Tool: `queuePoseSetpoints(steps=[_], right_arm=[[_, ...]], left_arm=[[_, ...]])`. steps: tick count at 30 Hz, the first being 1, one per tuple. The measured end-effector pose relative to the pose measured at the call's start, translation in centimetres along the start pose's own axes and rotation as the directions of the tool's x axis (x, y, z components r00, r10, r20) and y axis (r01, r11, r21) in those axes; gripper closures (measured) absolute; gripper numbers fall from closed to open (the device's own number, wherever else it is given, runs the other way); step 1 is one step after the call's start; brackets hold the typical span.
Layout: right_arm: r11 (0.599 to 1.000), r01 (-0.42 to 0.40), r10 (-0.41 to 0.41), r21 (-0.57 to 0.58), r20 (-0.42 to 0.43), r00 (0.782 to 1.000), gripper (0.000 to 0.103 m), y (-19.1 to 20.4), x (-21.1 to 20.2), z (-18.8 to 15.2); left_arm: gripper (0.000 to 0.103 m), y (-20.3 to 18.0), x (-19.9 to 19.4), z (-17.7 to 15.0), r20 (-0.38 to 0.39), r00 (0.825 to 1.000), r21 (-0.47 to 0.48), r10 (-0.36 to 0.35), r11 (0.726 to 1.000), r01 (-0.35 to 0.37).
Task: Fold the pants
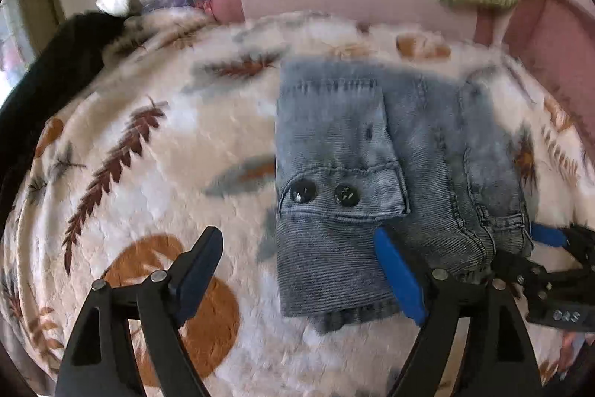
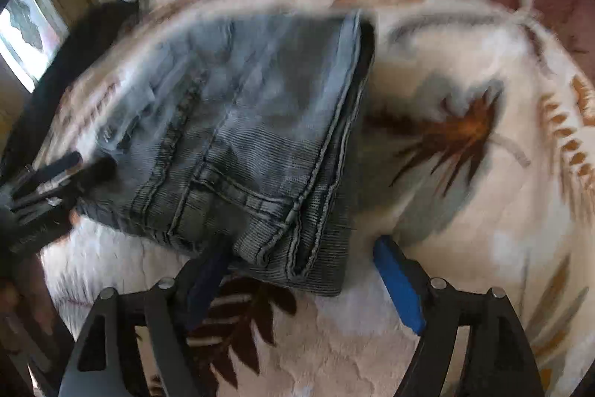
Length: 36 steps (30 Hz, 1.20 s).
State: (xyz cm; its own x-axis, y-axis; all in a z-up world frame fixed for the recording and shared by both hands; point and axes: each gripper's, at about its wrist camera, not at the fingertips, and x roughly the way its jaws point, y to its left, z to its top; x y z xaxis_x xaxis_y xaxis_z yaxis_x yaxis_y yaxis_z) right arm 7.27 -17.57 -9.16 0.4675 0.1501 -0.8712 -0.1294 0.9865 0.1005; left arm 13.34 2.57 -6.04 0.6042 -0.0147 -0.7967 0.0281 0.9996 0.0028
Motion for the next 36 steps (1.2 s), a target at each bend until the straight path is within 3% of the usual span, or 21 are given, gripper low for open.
queuePoseSetpoints(steps=[5,10,17,25,31,36], right_arm=[[1.0,-0.002,0.001,0.015,0.08,0.997,0.02,0.4,-4.5,-0.1],[0.996,-0.053,0.045,0.071,0.119,0.992,0.02,-0.1,-6.9,-1.8],[0.986,-0.119,0.098,0.121,0.165,0.981,0.017,-0.8,-8.7,-4.9],[0.991,-0.091,0.072,0.094,0.189,0.979,0.014,-1.0,-9.1,-7.2],[0.998,-0.049,0.042,0.027,0.233,0.972,0.014,-0.4,-11.2,-5.0],[1.0,-0.015,0.018,-0.014,0.265,0.964,0.009,-0.1,-13.2,-2.7]], left_arm=[[0.019,-0.1,-3.2,0.4,0.031,0.999,0.01,-0.019,1.0,0.019],[0.019,-0.5,-5.2,-0.4,0.049,0.998,0.001,-0.035,0.999,0.035],[0.019,-0.7,-7.2,-1.9,0.057,0.997,-0.012,-0.042,0.999,0.042],[0.019,-0.5,-8.6,-4.6,0.034,0.998,-0.067,-0.06,0.996,0.062],[0.018,-1.0,-10.1,-2.7,0.06,0.99,-0.099,-0.125,0.986,0.131],[0.007,-1.5,-10.6,-1.4,0.088,0.984,-0.093,-0.153,0.982,0.161]])
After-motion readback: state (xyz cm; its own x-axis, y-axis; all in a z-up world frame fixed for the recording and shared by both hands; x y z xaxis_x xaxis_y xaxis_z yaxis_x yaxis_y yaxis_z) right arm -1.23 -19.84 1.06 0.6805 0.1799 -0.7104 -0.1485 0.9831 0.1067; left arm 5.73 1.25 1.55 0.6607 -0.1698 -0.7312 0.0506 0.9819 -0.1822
